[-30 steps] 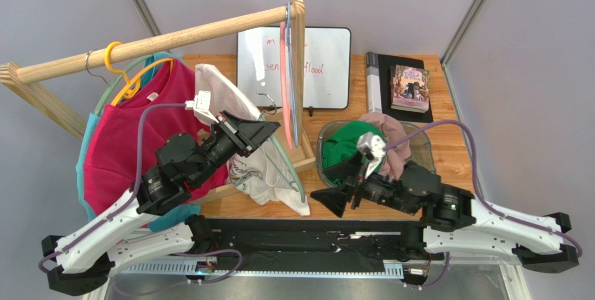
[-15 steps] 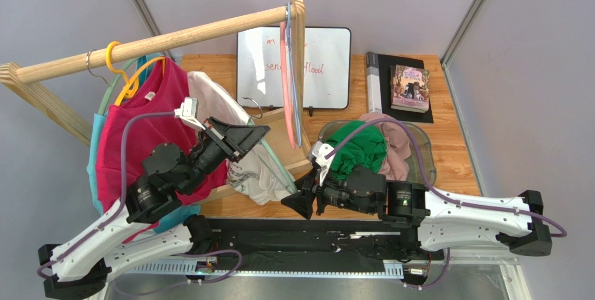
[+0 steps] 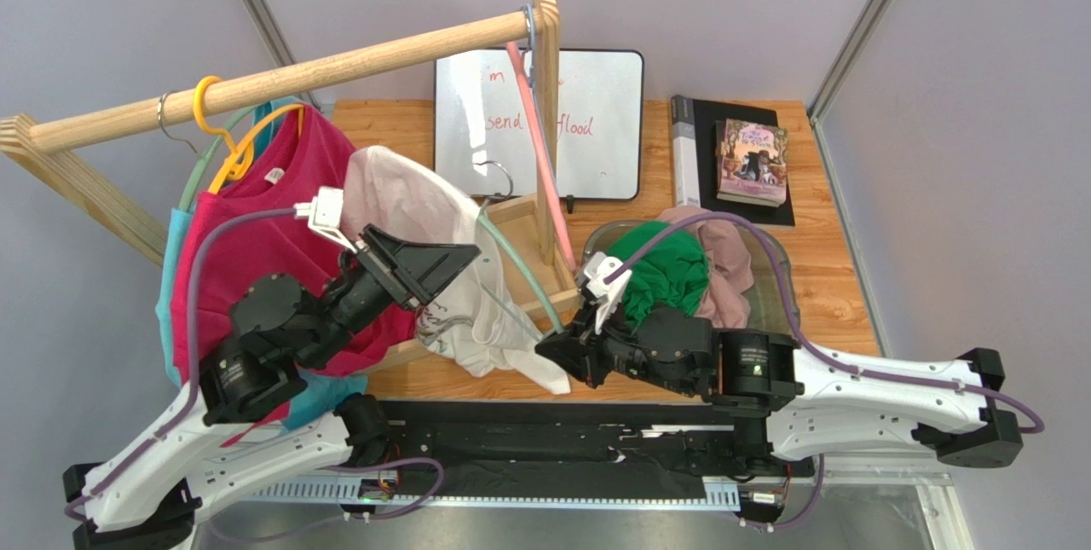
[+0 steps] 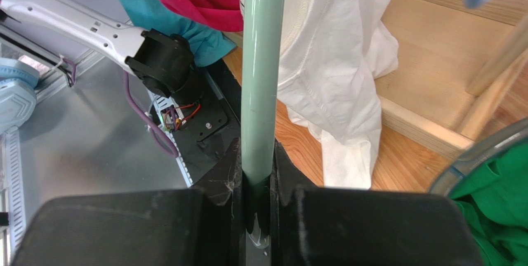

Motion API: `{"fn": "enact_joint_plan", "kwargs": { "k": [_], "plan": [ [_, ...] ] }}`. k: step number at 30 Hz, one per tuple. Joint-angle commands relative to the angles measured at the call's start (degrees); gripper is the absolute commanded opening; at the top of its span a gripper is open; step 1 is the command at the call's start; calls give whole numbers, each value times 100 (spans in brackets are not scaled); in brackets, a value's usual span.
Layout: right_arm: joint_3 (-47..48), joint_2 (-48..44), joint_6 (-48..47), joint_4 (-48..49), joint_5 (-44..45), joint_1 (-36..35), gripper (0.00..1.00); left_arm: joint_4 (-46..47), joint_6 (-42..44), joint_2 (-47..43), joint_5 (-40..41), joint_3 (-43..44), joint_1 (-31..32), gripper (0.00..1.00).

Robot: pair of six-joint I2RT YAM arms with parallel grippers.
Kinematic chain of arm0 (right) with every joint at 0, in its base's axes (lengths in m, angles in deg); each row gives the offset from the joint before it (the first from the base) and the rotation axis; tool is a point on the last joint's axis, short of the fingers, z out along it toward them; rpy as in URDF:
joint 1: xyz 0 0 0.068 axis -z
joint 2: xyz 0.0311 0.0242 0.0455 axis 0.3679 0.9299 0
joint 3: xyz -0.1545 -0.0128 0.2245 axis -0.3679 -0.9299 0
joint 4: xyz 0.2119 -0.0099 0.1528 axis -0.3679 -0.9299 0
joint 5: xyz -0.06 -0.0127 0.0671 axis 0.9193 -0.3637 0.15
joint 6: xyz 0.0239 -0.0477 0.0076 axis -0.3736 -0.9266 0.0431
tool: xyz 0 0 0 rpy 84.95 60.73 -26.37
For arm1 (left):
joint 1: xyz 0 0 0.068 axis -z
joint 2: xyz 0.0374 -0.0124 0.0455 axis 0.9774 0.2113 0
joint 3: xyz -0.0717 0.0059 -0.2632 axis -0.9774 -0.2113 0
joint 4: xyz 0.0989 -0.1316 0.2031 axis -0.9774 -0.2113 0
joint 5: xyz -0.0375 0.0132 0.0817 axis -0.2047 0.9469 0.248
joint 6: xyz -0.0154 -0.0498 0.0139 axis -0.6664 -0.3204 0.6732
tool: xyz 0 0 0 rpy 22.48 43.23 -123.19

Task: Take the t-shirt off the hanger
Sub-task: Remove the tshirt from the hanger

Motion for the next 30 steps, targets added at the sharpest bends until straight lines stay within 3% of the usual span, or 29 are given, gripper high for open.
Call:
{"fn": "enact_joint_plan", "kwargs": {
  "k": [1, 7, 10, 11, 16, 19, 22, 23, 24, 25, 26, 28, 30],
  "plan": [
    [394, -471, 225, -185, 368, 15, 0, -584, 1001, -243, -376, 251, 20, 60],
    [578, -516, 217, -256, 18, 15, 0, -1384, 1871, 256, -175, 557, 20, 53],
    [693, -428, 225, -257, -88, 15, 0, -1508, 2266, 687, -174, 847, 20, 56],
    [710, -384, 225, -239, -141, 15, 0, -1578, 2363, 862, -70, 918, 20, 66],
    [772, -348, 261, -282, -221, -38, 0, -1973, 2426, 1127, 615, 1261, 20, 66],
    [807, -383, 261, -406, -256, -108, 0, -2114, 2399, 1128, 1160, 1384, 20, 46],
    [842, -436, 199, -528, -326, -170, 0, -2219, 2496, 1154, 1653, 1595, 20, 32],
    [860, -445, 190, -564, -326, -178, 0, -2298, 2487, 1206, 1880, 1683, 20, 32],
    [868, -471, 164, -582, -352, -196, 0, -2351, 2496, 1215, 1943, 1823, 20, 37],
    [860, -471, 173, -599, -352, -205, 0, -2352, 2513, 1242, 1935, 1859, 20, 52],
    [842, -471, 173, -591, -352, -214, 0, -2282, 2601, 1251, 1787, 1868, 20, 59],
    [825, -463, 155, -486, -440, -249, 0, -2002, 2715, 1259, 1593, 1816, 20, 68],
    [833, -454, 129, -476, -528, -275, 0, -2000, 2751, 1329, 1610, 1902, 11, 68]
  ]
}}
